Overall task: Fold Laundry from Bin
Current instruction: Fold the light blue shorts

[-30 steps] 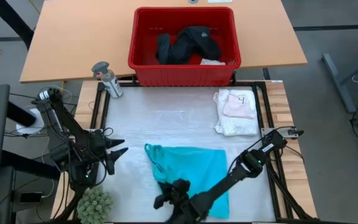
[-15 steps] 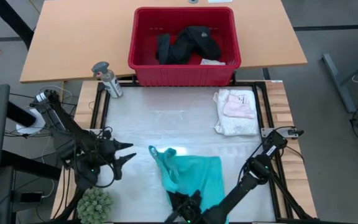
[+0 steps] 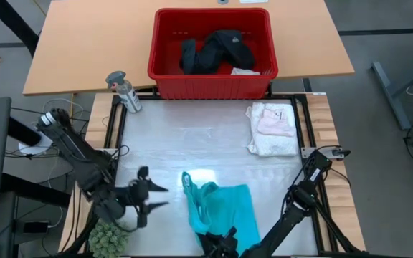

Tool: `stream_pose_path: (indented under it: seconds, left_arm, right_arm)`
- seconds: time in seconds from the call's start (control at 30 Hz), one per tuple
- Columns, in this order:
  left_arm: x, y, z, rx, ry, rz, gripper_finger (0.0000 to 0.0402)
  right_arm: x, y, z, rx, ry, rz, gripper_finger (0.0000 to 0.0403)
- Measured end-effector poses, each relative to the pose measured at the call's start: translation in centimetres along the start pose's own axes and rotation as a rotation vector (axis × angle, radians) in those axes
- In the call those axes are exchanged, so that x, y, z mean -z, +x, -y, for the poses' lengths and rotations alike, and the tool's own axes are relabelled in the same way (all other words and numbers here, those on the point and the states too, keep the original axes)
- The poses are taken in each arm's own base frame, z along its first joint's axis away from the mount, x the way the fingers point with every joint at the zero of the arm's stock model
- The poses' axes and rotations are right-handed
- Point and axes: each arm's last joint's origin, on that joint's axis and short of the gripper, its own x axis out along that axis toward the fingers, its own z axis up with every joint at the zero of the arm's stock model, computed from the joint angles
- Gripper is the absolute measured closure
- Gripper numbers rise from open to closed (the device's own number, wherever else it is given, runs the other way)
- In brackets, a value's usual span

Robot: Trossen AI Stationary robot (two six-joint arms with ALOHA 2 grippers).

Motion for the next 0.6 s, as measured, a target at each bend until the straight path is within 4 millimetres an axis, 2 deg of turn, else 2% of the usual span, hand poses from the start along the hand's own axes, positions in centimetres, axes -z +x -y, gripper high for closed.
stream_pose_path:
  seconds: [0.27, 0.43, 0.6]
  left_arm:
    - [2.9, 4.8, 3.4, 0.076, 0.183, -0.056, 0.0226]
    - [3.7, 7.4, 4.2, 0.079, 0.198, -0.029, 0.0226]
    - [4.1, 9.5, 4.7, 0.180, 0.197, -0.021, 0.0226]
  right_arm:
    - [0.0, -1.9, -0.1, -0.029, -0.016, -0.019, 0.0369]
    - [0.0, -2.1, -0.2, -0.032, -0.011, -0.022, 0.0369]
    - [0.0, -2.1, -0.2, -0.033, -0.009, -0.024, 0.0369]
